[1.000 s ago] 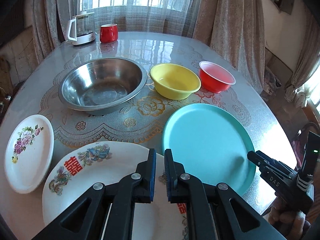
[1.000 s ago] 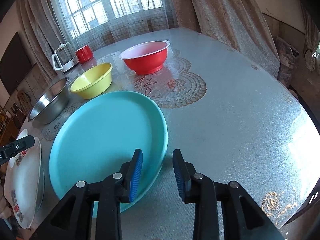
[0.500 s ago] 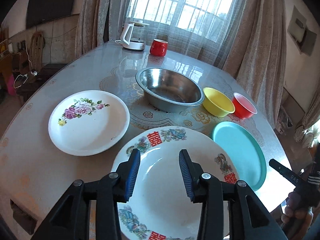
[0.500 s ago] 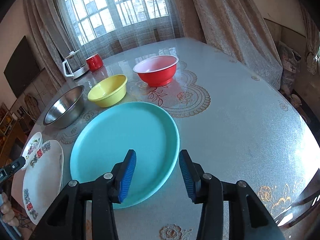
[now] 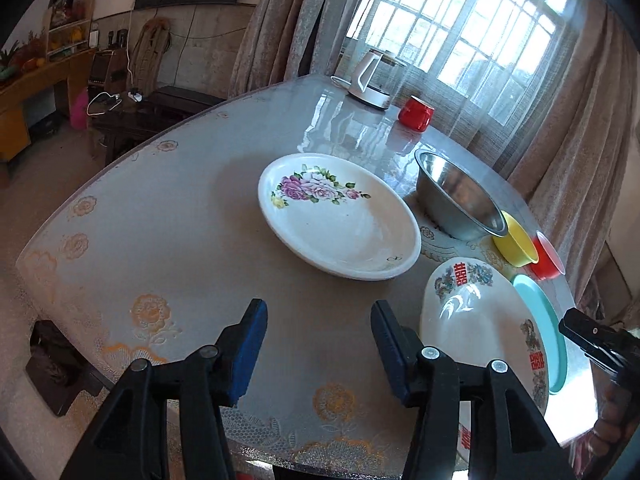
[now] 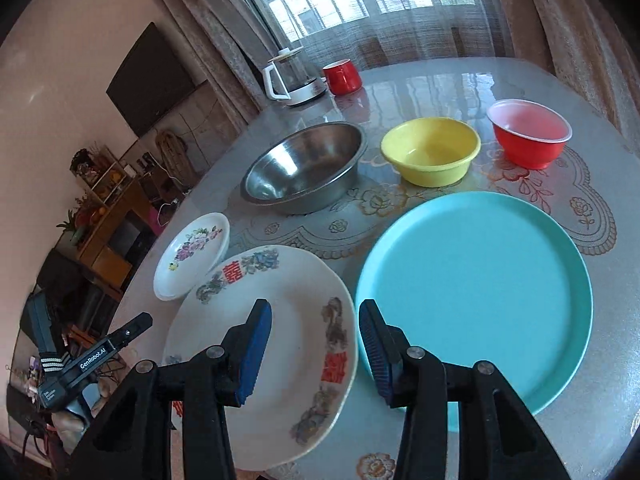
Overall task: Organize plates and bowls
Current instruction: 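Grasp the rim of the small rose-pattern plate with the right gripper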
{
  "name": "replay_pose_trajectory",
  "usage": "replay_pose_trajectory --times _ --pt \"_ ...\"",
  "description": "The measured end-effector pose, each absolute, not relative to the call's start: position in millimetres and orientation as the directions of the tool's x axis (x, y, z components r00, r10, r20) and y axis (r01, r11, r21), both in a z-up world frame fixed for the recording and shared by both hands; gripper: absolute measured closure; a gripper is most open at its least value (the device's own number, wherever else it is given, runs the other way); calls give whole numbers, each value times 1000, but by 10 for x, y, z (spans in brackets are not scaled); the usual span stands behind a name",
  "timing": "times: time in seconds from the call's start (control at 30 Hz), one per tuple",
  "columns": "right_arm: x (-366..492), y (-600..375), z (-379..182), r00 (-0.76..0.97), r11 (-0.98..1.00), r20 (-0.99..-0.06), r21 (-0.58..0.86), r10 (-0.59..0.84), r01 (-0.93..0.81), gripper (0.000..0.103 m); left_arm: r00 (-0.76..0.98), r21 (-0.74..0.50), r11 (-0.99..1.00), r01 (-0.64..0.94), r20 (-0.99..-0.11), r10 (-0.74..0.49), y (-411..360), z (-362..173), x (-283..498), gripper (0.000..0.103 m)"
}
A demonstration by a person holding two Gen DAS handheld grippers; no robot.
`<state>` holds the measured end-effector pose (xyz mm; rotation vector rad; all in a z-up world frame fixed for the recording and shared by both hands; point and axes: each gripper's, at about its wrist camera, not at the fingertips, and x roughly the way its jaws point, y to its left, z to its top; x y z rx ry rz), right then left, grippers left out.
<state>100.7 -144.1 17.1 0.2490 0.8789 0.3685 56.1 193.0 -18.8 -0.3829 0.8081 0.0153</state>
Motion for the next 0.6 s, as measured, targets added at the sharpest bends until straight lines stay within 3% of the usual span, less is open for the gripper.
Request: replay_pose_trajectory --times 0.23,0.43,0.6 --pt "1425 -648 176 448 835 -705 462 550 -299 55 691 -358 906 -225 -714 -111 2233 -220 677 50" --pt "1833 -210 78 412 841 -734 449 540 -303 55 686 -369 893 -258 -721 -100 2439 -207 889 50" --pt "2098 -63 -38 385 861 -774 412 503 -297 65 682 -397 879 -263 -721 -122 2522 -258 1129 50"
